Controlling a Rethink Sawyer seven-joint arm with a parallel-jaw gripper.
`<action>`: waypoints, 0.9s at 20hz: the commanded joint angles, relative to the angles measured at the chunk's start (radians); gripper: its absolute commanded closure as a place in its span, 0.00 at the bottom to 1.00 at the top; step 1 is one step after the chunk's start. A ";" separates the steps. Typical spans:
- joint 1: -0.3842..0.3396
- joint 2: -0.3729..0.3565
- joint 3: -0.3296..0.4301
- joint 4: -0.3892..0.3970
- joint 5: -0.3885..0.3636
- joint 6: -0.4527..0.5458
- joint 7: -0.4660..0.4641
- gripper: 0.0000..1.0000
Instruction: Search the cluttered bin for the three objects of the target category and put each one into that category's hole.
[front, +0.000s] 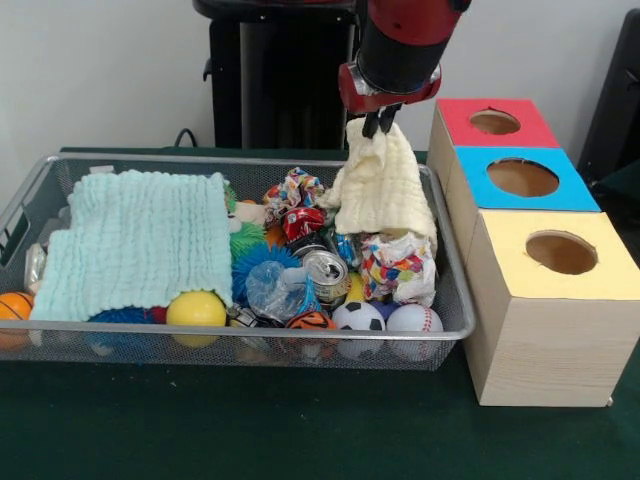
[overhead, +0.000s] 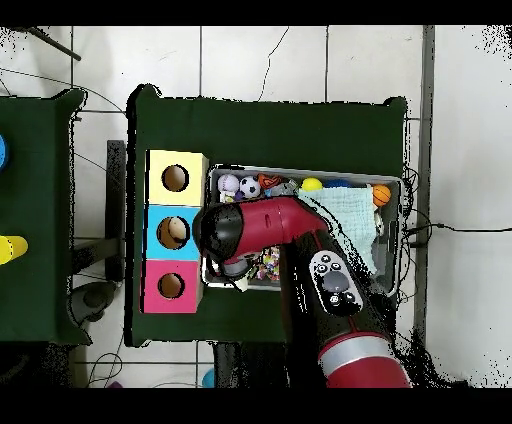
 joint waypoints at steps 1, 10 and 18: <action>-0.002 0.040 -0.015 -0.065 -0.067 0.092 -0.006 0.00; -0.004 0.016 -0.001 -0.058 -0.113 0.009 -0.025 0.00; -0.013 -0.044 0.027 -0.053 -0.164 -0.292 0.040 0.00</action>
